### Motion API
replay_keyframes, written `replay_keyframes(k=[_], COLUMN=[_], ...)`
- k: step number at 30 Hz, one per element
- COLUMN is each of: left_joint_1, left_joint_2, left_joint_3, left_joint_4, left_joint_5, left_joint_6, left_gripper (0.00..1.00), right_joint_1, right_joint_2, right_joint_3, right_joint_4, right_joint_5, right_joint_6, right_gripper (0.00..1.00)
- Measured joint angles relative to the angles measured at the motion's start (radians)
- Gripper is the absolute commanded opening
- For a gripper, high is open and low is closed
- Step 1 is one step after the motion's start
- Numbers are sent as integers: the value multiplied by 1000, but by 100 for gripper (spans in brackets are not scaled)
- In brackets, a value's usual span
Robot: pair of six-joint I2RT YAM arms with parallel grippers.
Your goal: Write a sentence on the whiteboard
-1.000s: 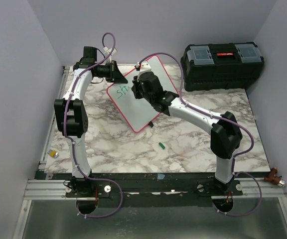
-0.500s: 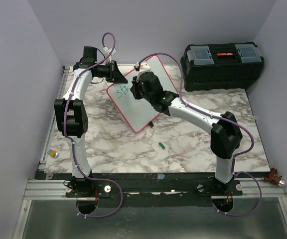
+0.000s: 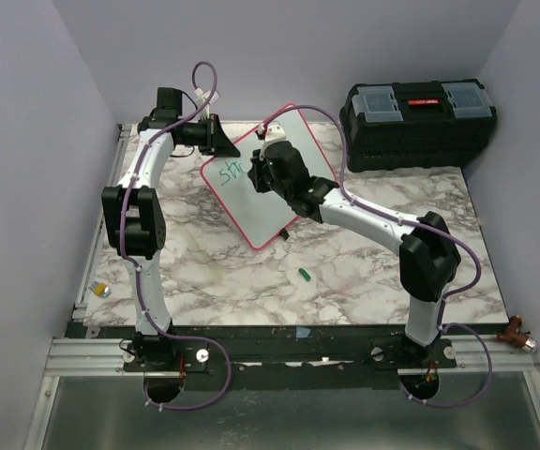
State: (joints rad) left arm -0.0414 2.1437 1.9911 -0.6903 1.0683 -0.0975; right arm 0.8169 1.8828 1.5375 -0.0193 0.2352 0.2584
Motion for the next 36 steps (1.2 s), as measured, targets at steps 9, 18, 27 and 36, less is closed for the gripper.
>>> replay_keyframes(k=[9, 18, 27, 36], left_joint_1=[0, 0, 0, 0], left_joint_2=[0, 0, 0, 0], left_joint_3=[0, 0, 0, 0], left_joint_4=[0, 0, 0, 0], left_joint_5=[2, 3, 3, 5], left_joint_6=[0, 0, 0, 0], left_gripper=[0, 0, 0, 0], right_joint_1=[1, 1, 1, 1], right_joint_2=[14, 42, 34, 21], right_joint_3=[44, 103, 83, 64], right_joint_4=[-35, -43, -34, -34], right_joint_5=[51, 56, 29, 39], right_joint_6=[2, 1, 1, -4], right_gripper=[1, 1, 1, 1])
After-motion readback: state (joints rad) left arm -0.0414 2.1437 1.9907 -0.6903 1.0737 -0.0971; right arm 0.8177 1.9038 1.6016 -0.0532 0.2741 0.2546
